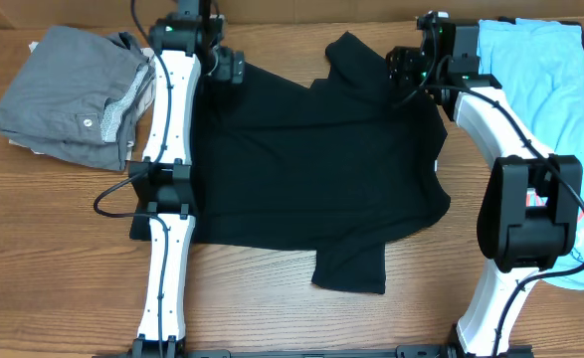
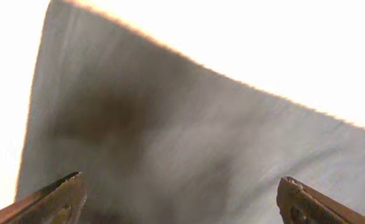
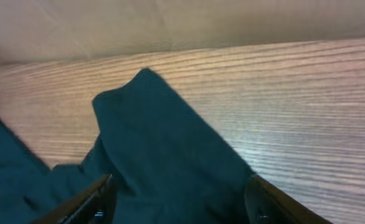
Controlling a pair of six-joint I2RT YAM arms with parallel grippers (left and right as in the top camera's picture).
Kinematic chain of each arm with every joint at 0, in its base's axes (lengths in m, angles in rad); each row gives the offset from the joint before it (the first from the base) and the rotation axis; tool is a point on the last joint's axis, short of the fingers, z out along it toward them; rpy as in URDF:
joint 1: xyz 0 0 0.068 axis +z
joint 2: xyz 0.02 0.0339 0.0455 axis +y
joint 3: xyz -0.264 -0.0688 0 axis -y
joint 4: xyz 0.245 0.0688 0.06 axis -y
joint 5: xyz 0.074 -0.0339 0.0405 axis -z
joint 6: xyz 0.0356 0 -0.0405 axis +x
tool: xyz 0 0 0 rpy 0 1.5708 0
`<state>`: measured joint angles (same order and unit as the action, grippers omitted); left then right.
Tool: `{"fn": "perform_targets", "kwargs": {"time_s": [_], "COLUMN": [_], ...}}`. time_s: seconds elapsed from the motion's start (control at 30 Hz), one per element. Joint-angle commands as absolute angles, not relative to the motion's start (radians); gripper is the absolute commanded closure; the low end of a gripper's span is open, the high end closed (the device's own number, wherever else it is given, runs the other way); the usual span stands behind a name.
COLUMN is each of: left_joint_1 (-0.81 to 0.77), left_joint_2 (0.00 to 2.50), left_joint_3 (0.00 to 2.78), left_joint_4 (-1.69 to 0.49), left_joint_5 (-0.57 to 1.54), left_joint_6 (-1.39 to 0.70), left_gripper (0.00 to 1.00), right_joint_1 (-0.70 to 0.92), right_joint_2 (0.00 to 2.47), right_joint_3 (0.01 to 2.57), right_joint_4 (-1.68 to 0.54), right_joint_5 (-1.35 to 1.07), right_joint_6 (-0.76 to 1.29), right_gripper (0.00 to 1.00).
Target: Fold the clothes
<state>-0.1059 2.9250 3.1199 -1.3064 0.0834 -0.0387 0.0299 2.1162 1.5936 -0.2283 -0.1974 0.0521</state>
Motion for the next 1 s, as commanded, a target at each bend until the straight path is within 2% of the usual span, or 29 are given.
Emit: {"fn": "perform_targets", "kwargs": {"time_s": [0.0, 0.1, 0.23, 0.4, 0.97], "left_joint_1": [-0.155, -0.185, -0.215, -0.223, -0.170], "left_joint_2": [2.895, 2.896, 2.896, 2.896, 2.897], "left_joint_3": [3.115, 3.057, 2.948, 2.856, 2.835], "left_joint_4": [-1.234, -1.156, -1.085, -1.038, -1.074], "left_joint_5": [0.122, 0.114, 0.086, 0.077, 0.009], "left_joint_6": [0.003, 0.016, 0.013, -0.005, -0.062], "left_gripper": [0.01, 0.03, 0.06, 0.07, 0.06], "right_joint_1": [0.027, 0.033, 0.041, 0.064, 0.081], "right_joint_2": [2.159, 2.178, 2.202, 2.244, 2.320], "right_joint_3": [1.612, 1.612, 1.612, 1.612, 1.612], "right_joint_4": [-0.220, -0.214, -0.181, -0.168, -0.173], "right_joint_5": [-0.178, -0.177, -0.181, -0.181, -0.156], "right_joint_6": [0.056, 0.056, 0.067, 0.079, 0.105], "right_gripper": [0.31, 0.32, 0.38, 0.40, 0.39]}}
